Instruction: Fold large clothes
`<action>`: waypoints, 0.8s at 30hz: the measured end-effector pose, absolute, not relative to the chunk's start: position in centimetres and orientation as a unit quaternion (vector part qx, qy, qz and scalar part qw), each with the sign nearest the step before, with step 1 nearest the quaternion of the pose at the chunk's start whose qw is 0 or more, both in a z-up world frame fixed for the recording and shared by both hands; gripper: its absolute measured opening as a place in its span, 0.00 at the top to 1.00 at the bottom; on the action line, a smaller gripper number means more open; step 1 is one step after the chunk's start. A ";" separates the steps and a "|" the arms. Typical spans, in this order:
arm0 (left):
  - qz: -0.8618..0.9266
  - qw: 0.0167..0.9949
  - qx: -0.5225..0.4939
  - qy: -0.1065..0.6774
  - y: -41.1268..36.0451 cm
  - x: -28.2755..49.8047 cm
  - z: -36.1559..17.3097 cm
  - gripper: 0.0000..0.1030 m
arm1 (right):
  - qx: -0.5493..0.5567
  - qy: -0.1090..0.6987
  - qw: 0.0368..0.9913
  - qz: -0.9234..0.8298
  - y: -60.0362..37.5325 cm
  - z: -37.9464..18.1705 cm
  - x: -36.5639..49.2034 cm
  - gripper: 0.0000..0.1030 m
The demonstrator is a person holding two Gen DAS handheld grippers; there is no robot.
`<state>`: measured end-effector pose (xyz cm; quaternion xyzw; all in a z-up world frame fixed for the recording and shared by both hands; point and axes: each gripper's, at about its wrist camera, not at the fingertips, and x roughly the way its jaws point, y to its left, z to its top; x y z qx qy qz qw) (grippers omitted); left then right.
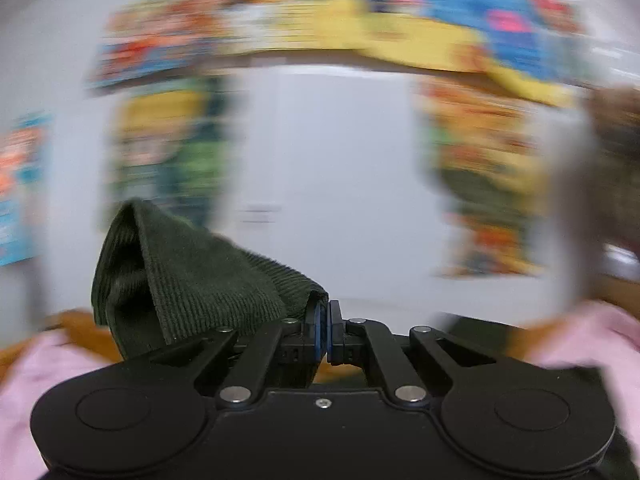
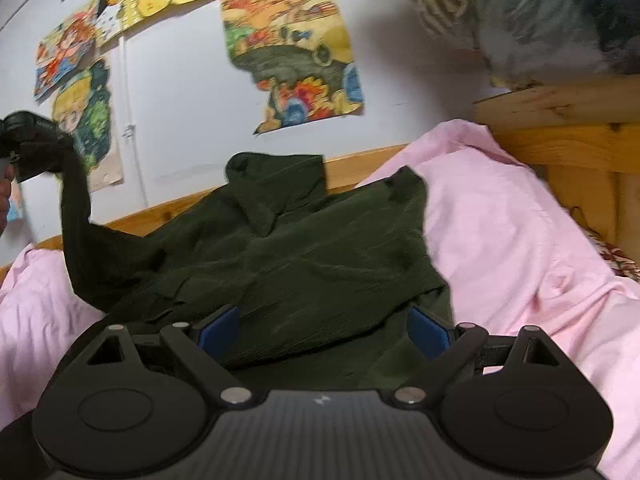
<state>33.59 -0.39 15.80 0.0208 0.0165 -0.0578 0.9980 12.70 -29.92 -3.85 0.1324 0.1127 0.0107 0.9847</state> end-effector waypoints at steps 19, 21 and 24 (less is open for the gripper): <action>-0.386 0.891 0.084 0.226 -10.0 32.8 3.4 0.21 | 0.101 0.106 0.985 -0.092 -32.5 -6.0 12.9 0.09; -0.381 0.891 0.088 0.230 -8.3 32.8 3.6 0.14 | 0.103 0.102 0.986 -0.087 -32.4 -6.1 12.9 0.09; -0.352 0.899 0.086 0.246 -5.9 33.1 3.5 0.11 | 0.099 0.097 0.987 -0.076 -31.9 -6.0 12.9 0.09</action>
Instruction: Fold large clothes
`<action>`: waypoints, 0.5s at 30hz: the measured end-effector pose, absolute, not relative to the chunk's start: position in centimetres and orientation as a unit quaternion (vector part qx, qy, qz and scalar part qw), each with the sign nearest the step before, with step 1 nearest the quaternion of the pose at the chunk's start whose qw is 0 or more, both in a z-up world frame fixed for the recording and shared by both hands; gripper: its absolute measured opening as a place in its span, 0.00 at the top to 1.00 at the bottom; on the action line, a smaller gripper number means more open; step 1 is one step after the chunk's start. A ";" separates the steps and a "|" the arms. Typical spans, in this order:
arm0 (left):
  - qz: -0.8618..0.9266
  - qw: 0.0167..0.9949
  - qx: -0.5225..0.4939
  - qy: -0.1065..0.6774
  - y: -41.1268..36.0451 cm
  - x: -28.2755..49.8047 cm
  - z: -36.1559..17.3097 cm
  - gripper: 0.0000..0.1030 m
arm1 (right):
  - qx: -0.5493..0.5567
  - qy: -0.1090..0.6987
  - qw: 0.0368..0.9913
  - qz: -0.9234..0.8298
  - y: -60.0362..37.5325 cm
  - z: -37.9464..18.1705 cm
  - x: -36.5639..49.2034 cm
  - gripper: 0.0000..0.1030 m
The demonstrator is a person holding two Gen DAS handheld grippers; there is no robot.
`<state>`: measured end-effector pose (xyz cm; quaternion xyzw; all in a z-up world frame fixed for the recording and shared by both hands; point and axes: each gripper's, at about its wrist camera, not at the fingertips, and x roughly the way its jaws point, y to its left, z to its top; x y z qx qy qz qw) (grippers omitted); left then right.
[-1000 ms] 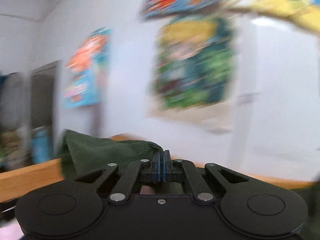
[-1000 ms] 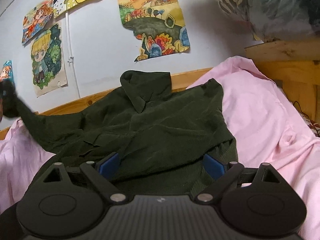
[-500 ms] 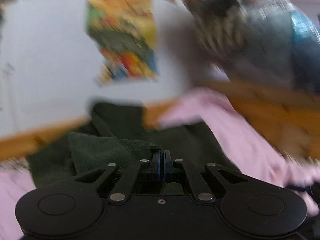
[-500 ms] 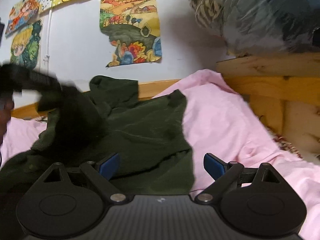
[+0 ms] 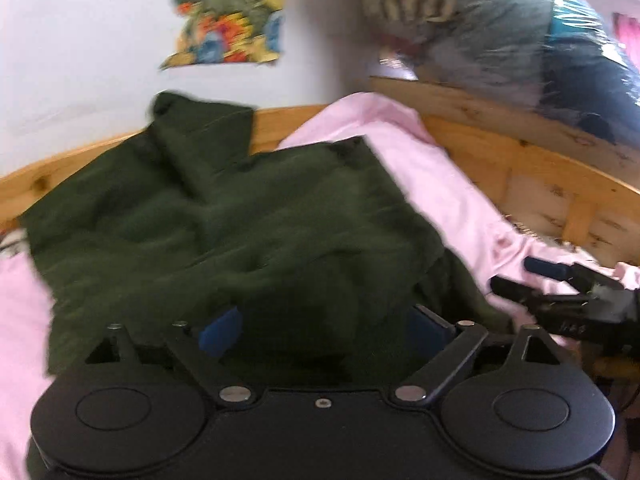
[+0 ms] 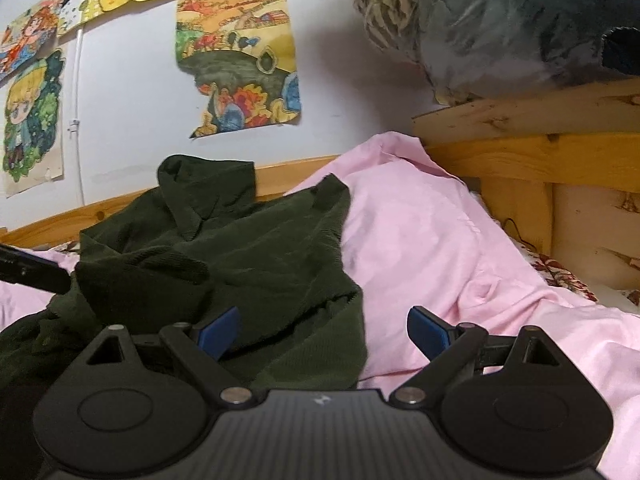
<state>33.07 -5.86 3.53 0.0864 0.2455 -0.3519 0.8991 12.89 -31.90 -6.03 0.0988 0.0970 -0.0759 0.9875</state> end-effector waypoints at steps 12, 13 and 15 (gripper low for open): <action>-0.065 0.956 0.088 0.272 2.0 42.0 1.9 0.11 | 0.069 0.127 0.988 0.058 -24.4 0.2 18.6 0.01; -0.056 0.954 0.084 0.283 2.5 43.2 1.4 0.14 | 0.051 0.127 0.988 0.067 -23.1 0.8 19.7 0.01; -0.047 0.949 0.078 0.303 3.2 45.3 0.6 0.17 | 0.014 0.115 0.990 0.085 -19.9 1.6 21.8 0.01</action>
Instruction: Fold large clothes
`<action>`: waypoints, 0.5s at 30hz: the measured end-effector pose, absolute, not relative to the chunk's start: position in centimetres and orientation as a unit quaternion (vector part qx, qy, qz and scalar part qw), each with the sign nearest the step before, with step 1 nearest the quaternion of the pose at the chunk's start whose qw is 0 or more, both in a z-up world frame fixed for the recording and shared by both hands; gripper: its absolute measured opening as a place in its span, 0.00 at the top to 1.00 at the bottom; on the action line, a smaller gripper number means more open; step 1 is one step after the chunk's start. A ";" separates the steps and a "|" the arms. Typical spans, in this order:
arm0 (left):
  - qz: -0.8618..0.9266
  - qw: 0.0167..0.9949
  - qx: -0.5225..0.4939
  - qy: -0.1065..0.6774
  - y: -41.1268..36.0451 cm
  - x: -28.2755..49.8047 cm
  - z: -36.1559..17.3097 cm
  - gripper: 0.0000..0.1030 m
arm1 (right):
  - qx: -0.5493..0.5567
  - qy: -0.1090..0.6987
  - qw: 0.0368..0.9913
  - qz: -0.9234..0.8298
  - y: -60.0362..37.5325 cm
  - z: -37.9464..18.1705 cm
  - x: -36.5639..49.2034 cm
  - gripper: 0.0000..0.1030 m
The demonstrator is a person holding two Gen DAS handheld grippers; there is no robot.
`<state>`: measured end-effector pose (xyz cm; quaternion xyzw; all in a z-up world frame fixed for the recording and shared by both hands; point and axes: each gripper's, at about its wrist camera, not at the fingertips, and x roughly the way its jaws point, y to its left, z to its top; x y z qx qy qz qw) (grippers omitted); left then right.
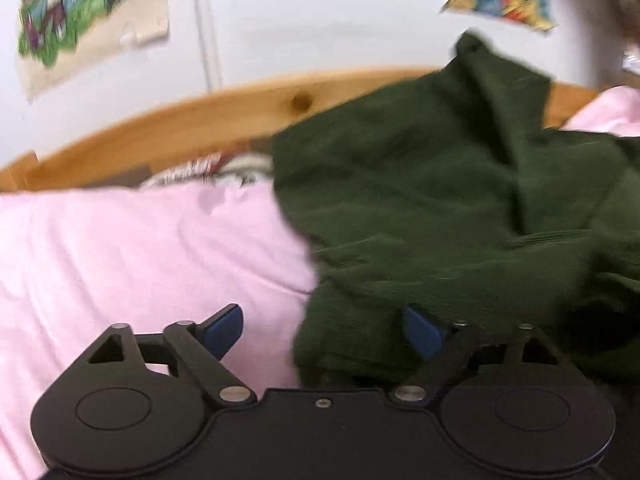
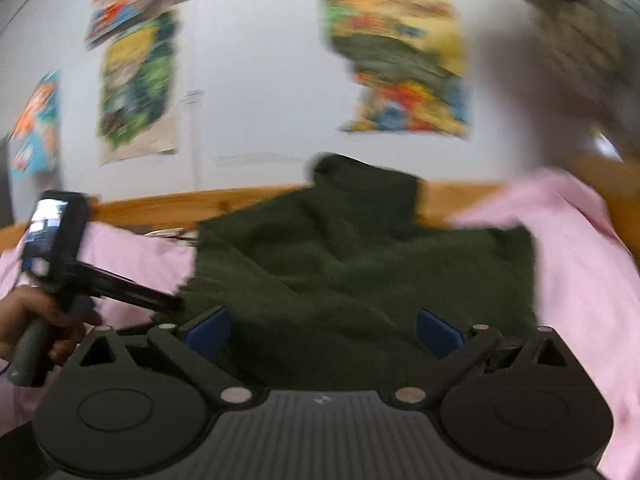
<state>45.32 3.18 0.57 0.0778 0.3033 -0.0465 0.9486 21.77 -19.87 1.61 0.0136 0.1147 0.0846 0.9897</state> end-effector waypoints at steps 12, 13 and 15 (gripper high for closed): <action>-0.085 0.945 0.035 0.313 4.0 46.5 -2.3 0.58 | -0.120 0.124 0.985 -0.010 -18.9 -0.5 24.4 0.93; -0.085 0.946 0.037 0.309 4.1 46.3 -2.4 0.58 | -0.107 0.120 0.986 -0.034 -20.7 -0.4 23.6 0.93; -0.085 0.947 0.035 0.306 4.2 46.0 -2.6 0.58 | -0.084 0.144 0.983 -0.069 -23.8 -1.0 22.7 0.87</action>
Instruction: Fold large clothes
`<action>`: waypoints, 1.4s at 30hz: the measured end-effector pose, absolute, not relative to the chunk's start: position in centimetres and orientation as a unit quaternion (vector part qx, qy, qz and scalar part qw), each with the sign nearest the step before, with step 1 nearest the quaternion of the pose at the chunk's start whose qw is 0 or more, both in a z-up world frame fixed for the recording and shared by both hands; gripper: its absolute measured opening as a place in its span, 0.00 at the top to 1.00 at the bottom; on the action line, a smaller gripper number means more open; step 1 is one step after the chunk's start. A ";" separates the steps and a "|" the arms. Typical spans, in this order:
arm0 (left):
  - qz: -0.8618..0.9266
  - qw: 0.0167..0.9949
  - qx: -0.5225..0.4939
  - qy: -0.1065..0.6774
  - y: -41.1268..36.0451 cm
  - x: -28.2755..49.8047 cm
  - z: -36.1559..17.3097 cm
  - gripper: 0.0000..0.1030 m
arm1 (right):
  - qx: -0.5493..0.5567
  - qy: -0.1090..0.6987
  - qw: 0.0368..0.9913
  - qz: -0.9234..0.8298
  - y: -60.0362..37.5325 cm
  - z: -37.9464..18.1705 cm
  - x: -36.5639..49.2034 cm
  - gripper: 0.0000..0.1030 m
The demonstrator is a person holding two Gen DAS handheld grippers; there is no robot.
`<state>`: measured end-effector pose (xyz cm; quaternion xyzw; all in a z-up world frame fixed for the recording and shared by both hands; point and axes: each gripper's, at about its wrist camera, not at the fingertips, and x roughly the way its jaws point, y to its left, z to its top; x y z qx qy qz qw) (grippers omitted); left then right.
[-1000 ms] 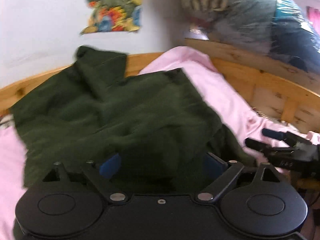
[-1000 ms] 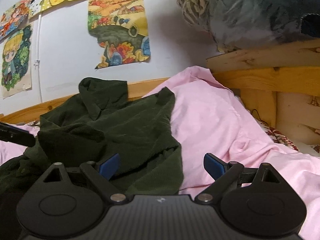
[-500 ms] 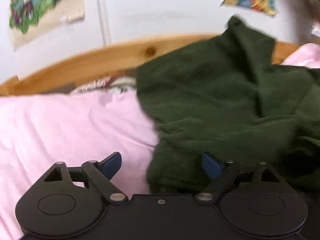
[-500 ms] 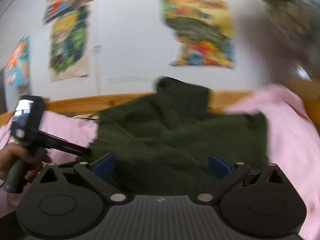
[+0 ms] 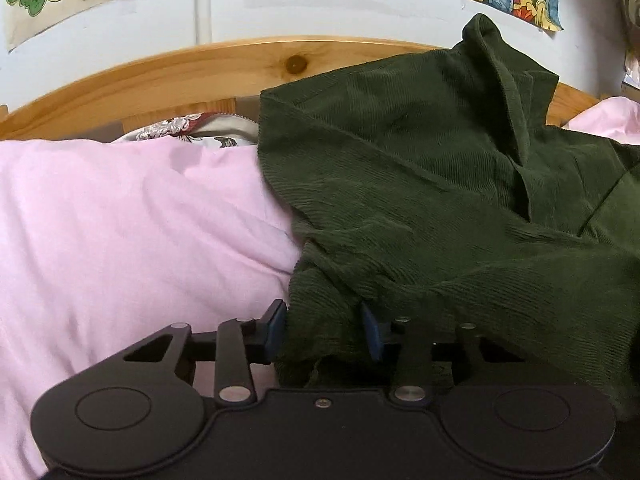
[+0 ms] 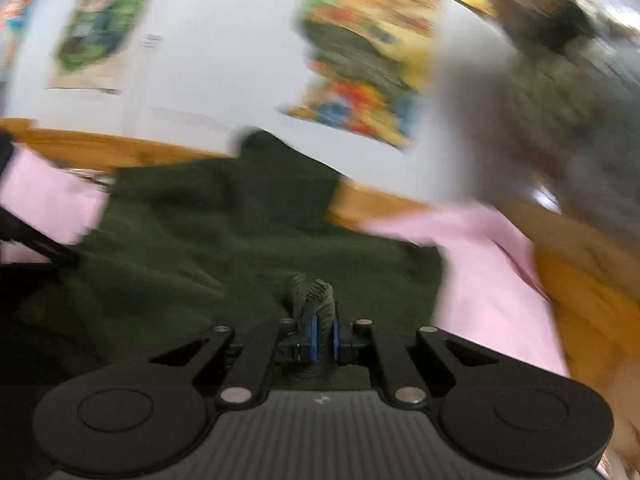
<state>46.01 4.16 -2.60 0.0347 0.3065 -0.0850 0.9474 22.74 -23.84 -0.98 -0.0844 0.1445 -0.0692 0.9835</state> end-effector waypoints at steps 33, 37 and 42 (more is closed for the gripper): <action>-0.127 0.959 0.069 0.242 -0.8 41.5 -0.2 0.01 | 0.095 0.194 0.974 0.063 -32.5 7.6 45.7 0.11; -0.138 0.955 0.056 0.257 -1.1 41.7 -0.6 0.01 | 0.200 0.199 0.959 0.037 -34.2 8.1 51.9 0.19; -0.140 0.955 0.030 0.261 -0.5 41.8 -0.5 0.01 | 0.235 0.215 0.948 -0.005 -33.8 7.1 55.8 0.65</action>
